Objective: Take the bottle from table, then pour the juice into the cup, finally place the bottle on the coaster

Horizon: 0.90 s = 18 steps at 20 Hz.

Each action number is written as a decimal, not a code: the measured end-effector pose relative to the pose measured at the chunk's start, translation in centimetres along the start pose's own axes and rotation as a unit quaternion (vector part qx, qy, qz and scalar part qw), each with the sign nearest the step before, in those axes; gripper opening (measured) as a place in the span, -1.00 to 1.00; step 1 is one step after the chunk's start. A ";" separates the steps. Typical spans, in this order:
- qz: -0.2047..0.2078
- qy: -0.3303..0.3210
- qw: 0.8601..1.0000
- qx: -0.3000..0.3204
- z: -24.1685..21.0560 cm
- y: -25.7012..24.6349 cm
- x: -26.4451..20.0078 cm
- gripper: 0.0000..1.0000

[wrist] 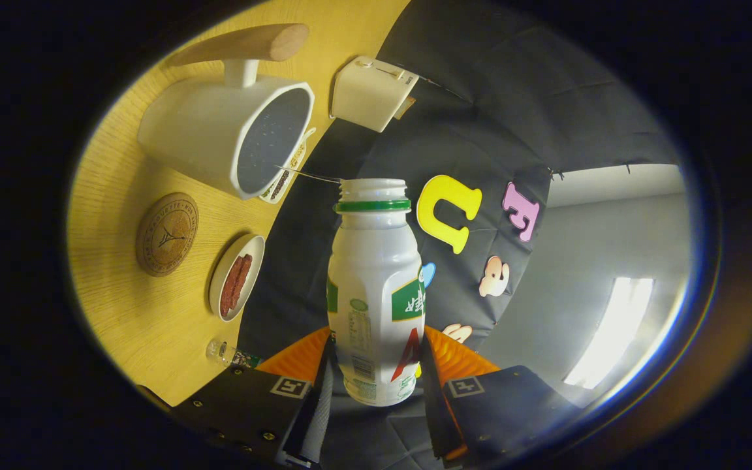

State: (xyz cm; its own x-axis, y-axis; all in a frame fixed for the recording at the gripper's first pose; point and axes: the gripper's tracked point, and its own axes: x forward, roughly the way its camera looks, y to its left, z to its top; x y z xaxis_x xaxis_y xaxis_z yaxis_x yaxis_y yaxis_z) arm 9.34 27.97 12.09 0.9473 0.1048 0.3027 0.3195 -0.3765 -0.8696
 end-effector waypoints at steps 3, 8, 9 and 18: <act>-0.005 -0.007 1.000 -0.015 0.3 -0.2 -0.2 0.23; -0.011 -0.017 0.999 -0.039 0.9 -0.4 -0.1 0.23; -0.013 -0.019 0.999 -0.045 1.0 -0.6 0.0 0.23; -0.034 -0.037 0.994 -0.096 2.0 -0.8 -0.2 0.23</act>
State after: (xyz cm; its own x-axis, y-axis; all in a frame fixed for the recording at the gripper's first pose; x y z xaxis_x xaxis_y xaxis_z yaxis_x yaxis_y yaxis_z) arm 8.91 30.08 11.95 0.9254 0.2001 0.3220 0.3785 -0.5345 -0.7556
